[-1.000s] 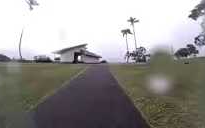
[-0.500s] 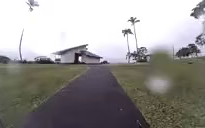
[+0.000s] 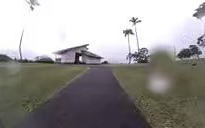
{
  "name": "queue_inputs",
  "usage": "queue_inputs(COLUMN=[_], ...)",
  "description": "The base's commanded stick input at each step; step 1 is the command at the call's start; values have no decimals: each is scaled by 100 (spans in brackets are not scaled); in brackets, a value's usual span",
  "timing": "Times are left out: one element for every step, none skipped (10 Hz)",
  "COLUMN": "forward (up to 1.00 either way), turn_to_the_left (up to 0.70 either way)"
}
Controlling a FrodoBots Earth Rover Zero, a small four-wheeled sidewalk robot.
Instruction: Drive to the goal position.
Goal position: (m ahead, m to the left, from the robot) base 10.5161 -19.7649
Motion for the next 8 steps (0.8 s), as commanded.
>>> queue_inputs(forward=[85, 85, 85, 85, 85, 85, 85, 85], turn_to_the_left=[0, 0, 0, 0, 0, 0, 0, 0])
